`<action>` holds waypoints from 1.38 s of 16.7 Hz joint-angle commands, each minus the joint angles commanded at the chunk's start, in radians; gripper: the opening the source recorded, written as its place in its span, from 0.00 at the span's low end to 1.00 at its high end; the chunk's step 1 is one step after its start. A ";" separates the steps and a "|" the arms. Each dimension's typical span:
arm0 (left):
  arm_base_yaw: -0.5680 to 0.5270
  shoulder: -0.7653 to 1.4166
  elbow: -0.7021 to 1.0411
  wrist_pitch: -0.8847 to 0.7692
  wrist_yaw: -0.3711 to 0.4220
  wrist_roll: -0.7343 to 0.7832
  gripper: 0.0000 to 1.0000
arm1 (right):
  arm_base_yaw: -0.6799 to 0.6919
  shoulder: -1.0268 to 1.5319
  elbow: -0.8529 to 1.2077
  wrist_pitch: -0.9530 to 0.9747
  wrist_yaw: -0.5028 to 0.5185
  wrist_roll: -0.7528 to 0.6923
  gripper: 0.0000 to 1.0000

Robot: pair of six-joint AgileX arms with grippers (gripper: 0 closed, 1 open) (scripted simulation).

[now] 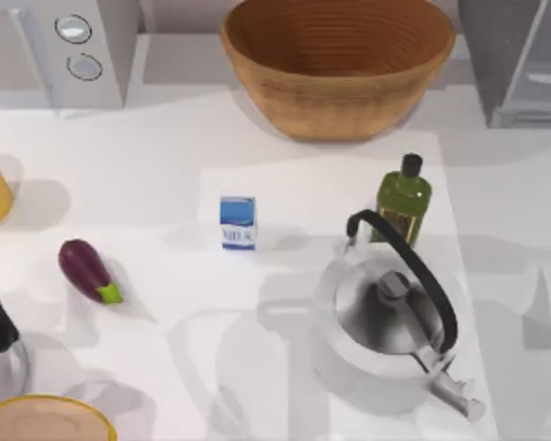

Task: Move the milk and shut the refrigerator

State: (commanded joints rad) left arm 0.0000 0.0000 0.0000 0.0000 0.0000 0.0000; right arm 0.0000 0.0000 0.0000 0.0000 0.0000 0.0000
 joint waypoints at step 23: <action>0.000 0.000 0.000 0.000 0.000 0.000 1.00 | 0.920 0.765 0.024 0.727 0.924 0.018 1.00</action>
State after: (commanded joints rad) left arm 0.0000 0.0000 0.0000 0.0000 0.0000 0.0000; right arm 0.9201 0.7648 0.0242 0.7269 0.9244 0.0180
